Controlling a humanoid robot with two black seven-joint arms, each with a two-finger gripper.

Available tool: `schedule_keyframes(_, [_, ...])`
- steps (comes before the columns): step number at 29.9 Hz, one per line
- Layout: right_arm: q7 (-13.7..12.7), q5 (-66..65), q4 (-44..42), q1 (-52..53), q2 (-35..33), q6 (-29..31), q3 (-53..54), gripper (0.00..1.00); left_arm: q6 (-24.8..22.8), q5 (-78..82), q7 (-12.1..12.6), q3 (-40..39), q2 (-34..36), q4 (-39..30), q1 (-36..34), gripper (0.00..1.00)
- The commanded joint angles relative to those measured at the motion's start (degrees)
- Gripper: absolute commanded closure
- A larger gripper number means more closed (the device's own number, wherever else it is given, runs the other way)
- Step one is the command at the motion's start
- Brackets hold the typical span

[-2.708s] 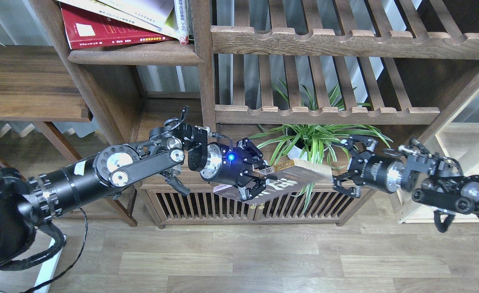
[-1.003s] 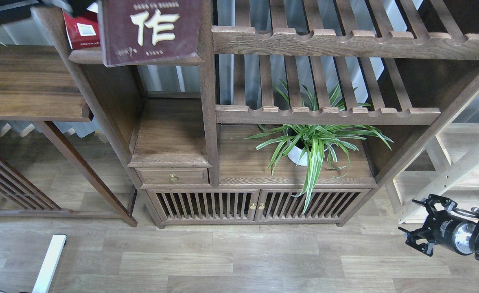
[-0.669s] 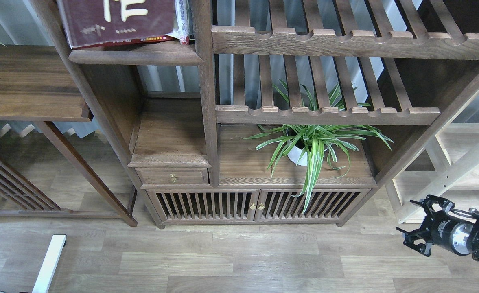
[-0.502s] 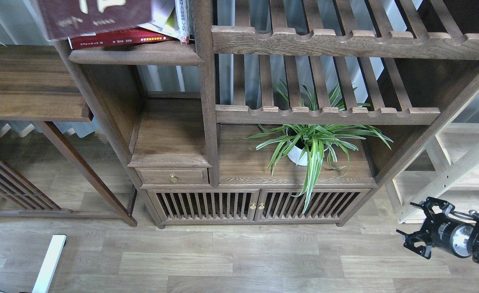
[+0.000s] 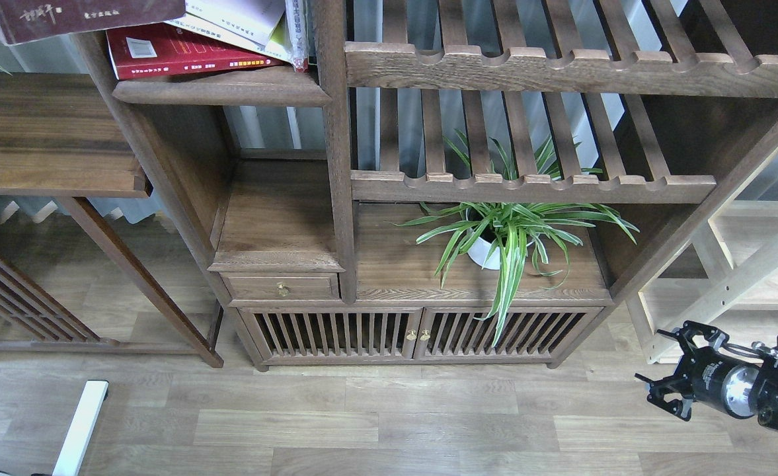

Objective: Organize books on shelf
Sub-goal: 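Insert the maroon book into the top shelf with the left gripper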

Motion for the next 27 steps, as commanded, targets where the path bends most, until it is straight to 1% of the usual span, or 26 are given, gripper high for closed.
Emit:
schedule_keyframes(1, [0.0,0.0,0.01,0.06,-0.07,0.08,0.0,0.15,8.27,1.97,-0.36,0.03,-4.32,0.0,-0.01,1.0])
schedule_keyframes(6, [0.0,-0.09,-0.08,-0.11,-0.51,0.17,0.0,0.15,18.64,6.63,-1.41,0.03,-10.73,0.0,0.34,1.0])
schedule_keyframes(14, [0.0,-0.09,-0.08,-0.2,-0.77,0.17,0.0,0.15,35.6,10.75,-1.5,0.47,-22.33,0.87,0.43,1.0])
schedule_keyframes(17, [0.0,-0.09,0.01,-0.2,-0.86,0.17,0.0,0.14,41.23,11.37,-1.68,0.3,-26.64,1.84,0.26,1.0])
schedule_keyframes(20, [0.0,-0.17,0.01,-0.29,-1.03,0.17,0.0,0.14,44.05,12.25,-2.55,0.3,-29.2,3.77,-0.36,1.0])
schedule_keyframes(24, [0.0,-0.09,-0.08,-0.73,-1.04,0.17,0.0,0.14,48.59,13.22,-2.91,0.21,-31.48,4.39,-1.06,1.0])
schedule_keyframes(27, [0.0,-0.09,0.01,-0.82,-1.04,0.17,0.0,0.14,48.59,13.48,-3.96,0.12,-33.24,4.48,-1.33,1.0])
